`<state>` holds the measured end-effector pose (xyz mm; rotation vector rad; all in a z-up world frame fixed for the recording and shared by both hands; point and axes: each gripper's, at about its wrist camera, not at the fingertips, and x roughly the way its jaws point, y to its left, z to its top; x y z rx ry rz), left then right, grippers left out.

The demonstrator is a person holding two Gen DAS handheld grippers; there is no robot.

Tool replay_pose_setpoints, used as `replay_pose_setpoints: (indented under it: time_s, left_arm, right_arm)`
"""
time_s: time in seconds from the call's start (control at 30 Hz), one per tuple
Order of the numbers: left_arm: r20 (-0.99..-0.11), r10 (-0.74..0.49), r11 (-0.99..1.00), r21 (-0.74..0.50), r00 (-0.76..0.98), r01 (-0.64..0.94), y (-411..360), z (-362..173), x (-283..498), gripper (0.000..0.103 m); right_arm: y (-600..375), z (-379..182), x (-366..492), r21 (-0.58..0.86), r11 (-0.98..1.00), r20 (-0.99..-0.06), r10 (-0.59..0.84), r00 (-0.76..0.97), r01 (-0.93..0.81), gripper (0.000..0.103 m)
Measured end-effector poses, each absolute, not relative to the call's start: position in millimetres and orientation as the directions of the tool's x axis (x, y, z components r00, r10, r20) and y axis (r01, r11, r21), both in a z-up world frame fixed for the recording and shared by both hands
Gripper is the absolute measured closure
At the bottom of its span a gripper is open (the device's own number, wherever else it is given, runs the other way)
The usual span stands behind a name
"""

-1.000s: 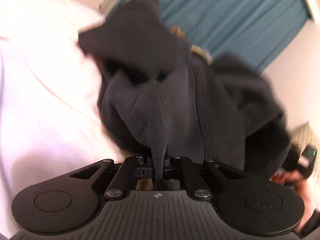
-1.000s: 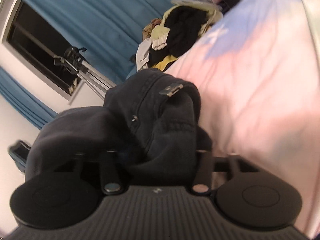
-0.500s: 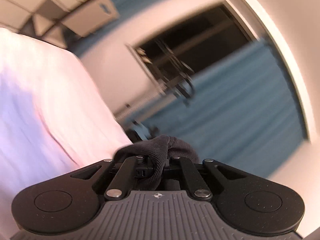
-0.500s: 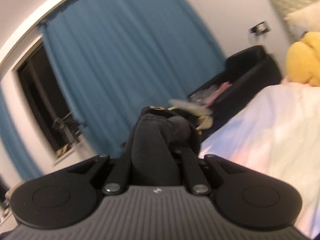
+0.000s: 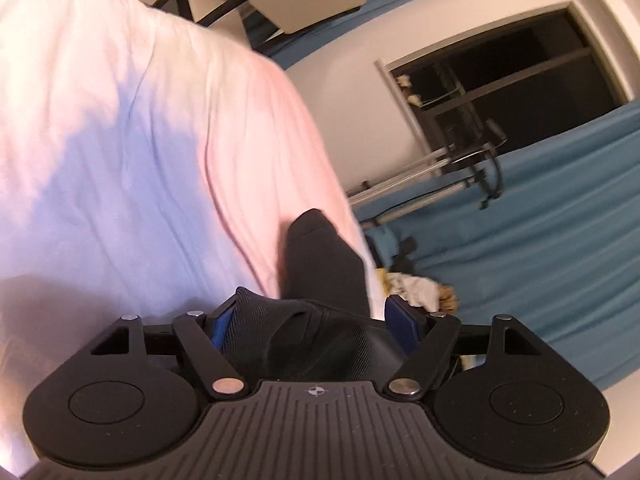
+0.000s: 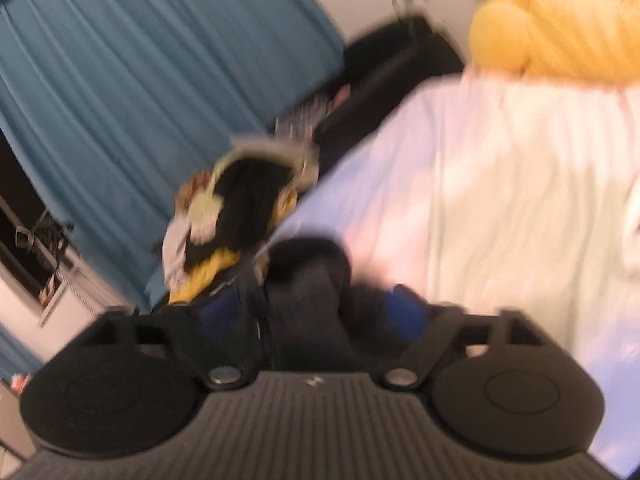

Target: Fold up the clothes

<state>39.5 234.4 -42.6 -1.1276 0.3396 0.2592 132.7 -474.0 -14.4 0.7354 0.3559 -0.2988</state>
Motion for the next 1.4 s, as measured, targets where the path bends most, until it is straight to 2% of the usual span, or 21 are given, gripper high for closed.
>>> replay_pose_setpoints:
  time_s: [0.17, 0.27, 0.37, 0.53, 0.67, 0.77, 0.87, 0.93, 1.0, 1.07, 1.13, 1.27, 1.33, 1.37, 1.4]
  left_arm:
    - [-0.409, -0.039, 0.512, -0.792, 0.912, -0.333, 204, -31, 25, 0.023]
    - [-0.427, -0.05, 0.621, -0.721, 0.903, -0.306, 176, -21, 23, 0.02]
    - [-0.404, -0.015, 0.698, -0.659, 0.915, -0.28, 153, -14, 12, 0.02]
    - [-0.324, 0.118, 0.739, -0.603, 0.939, -0.301, 145, 7, -13, 0.019]
    - [-0.325, 0.15, 0.784, -0.536, 0.934, -0.312, 135, 13, -9, 0.02]
    - [-0.231, 0.248, 0.833, -0.445, 0.941, -0.329, 121, 23, -14, 0.019]
    - [-0.146, 0.286, 0.87, -0.374, 0.947, -0.321, 111, 33, -19, 0.019]
    - [-0.162, 0.27, 0.886, -0.344, 0.949, -0.311, 106, 32, -13, 0.019]
    - [-0.205, 0.18, 0.91, -0.335, 0.962, -0.242, 101, 26, -2, 0.019]
    - [-0.297, 0.103, 0.942, -0.277, 0.949, -0.189, 90, 18, 16, 0.019]
    - [-0.395, 0.073, 0.975, -0.166, 0.916, -0.149, 71, 7, 32, 0.019]
    - [-0.542, 0.11, 0.994, 0.077, 0.833, -0.081, 33, -22, 56, 0.019]
    - [-0.57, 0.155, 0.983, 0.169, 0.807, -0.07, 22, -35, 65, 0.02]
    - [-0.571, 0.18, 0.976, 0.202, 0.801, -0.075, 20, -40, 69, 0.027]
    - [-0.568, 0.203, 0.972, 0.213, 0.798, -0.096, 21, -43, 72, 0.044]
  right_arm:
    - [-482, -11, 105, 0.688, 0.625, -0.442, -0.04, 0.896, 0.368, 0.014]
    - [-478, -14, 97, 0.721, 0.588, -0.464, 0.018, 0.886, 0.366, 0.014]
    - [-467, -11, 106, 0.724, 0.581, -0.471, 0.022, 0.882, 0.372, 0.014]
    - [-453, 3, 120, 0.663, 0.657, -0.452, -0.031, 0.892, 0.359, 0.014]
    - [-446, 8, 127, 0.595, 0.728, -0.43, -0.07, 0.9, 0.341, 0.014]
    - [-445, 3, 136, 0.563, 0.743, -0.451, -0.091, 0.888, 0.362, 0.014]
    - [-446, -6, 145, 0.56, 0.739, -0.472, -0.087, 0.877, 0.374, 0.014]
    - [-445, -10, 150, 0.555, 0.738, -0.486, -0.087, 0.869, 0.384, 0.014]
    - [-444, -14, 155, 0.553, 0.736, -0.498, -0.083, 0.863, 0.391, 0.014]
    - [-443, -16, 158, 0.548, 0.738, -0.51, -0.079, 0.856, 0.395, 0.014]
    - [-442, -18, 158, 0.542, 0.739, -0.519, -0.078, 0.851, 0.399, 0.014]
    - [-445, -20, 152, 0.531, 0.738, -0.532, -0.091, 0.842, 0.416, 0.014]
    - [-448, -23, 152, 0.527, 0.736, -0.542, -0.095, 0.835, 0.425, 0.014]
    - [-449, -25, 153, 0.52, 0.739, -0.547, -0.097, 0.831, 0.429, 0.014]
    - [-450, -27, 156, 0.511, 0.745, -0.556, -0.096, 0.826, 0.43, 0.014]
